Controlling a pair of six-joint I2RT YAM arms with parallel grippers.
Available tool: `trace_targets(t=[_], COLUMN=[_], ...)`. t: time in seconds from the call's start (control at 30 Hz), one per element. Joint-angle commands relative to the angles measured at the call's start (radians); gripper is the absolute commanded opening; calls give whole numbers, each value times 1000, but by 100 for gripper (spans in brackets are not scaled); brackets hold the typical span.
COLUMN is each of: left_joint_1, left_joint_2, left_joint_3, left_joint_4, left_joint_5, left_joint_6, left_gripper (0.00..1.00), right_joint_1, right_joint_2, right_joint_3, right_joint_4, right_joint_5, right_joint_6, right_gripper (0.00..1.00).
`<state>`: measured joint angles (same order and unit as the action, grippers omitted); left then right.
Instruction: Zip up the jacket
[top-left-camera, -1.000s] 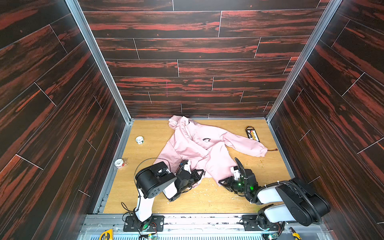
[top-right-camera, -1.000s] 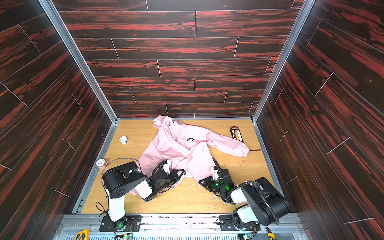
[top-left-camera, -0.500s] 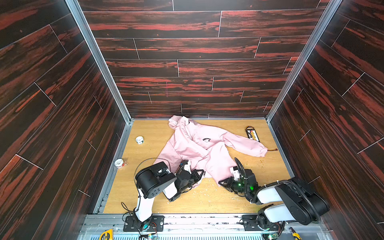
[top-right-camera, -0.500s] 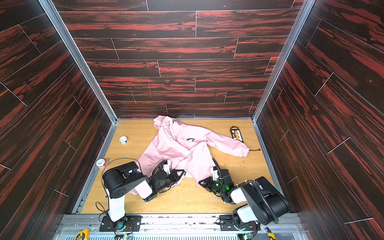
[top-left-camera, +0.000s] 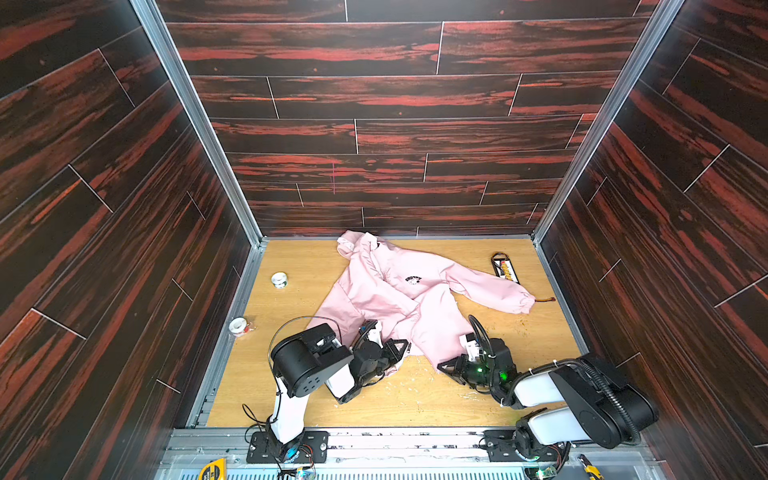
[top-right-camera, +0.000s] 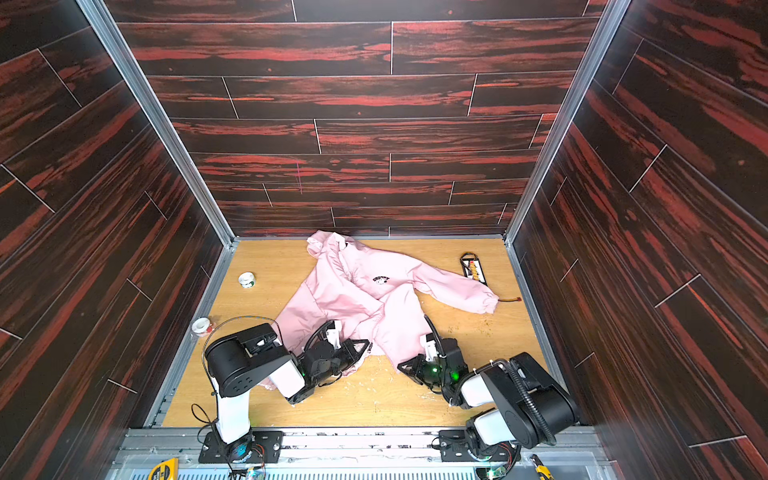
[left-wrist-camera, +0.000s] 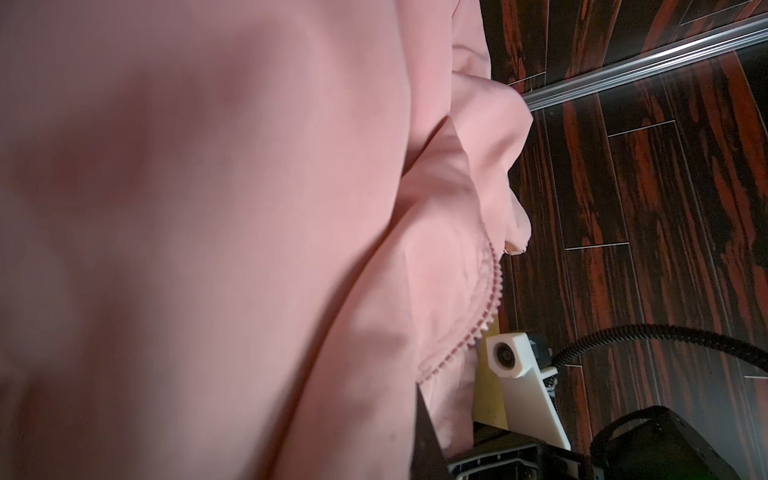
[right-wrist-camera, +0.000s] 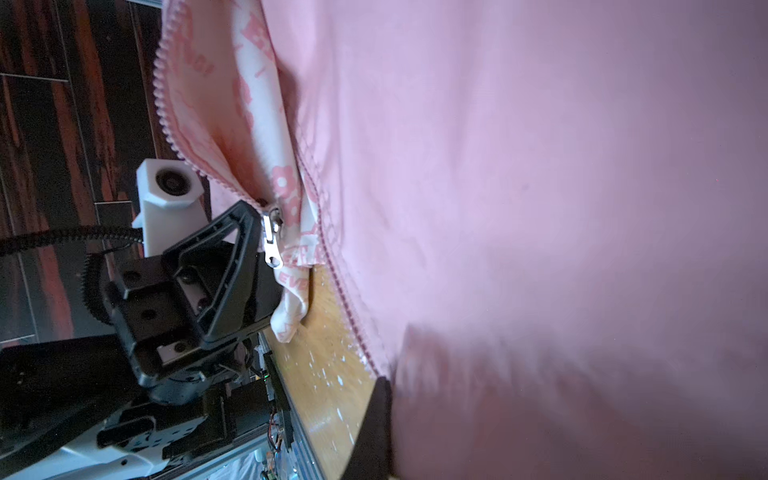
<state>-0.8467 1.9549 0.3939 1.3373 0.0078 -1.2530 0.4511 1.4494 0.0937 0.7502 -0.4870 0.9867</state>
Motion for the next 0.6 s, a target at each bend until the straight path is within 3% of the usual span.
trace_targets(t=[0.0, 0.23, 0.4, 0.57], left_joint_1=[-6, -6, 1, 12], left_joint_2=[-42, -125, -282, -438], left_joint_3=[-4, 1, 64, 149], left_joint_4=[-12, -92, -333, -609], left_joint_5=[-15, -10, 23, 28], left_joint_6=[10, 46, 128, 241], left_gripper=[0, 0, 0, 0], right_joint_1=[-8, -12, -15, -15], right_joint_2=[16, -39, -109, -175], right_joint_3=[14, 81, 189, 315], right_joint_4=[-38, -145, -321, -526], right_joint_5=[-15, -28, 25, 176], right_joint_6=[-18, -50, -102, -177], right_gripper=[3, 0, 0, 0])
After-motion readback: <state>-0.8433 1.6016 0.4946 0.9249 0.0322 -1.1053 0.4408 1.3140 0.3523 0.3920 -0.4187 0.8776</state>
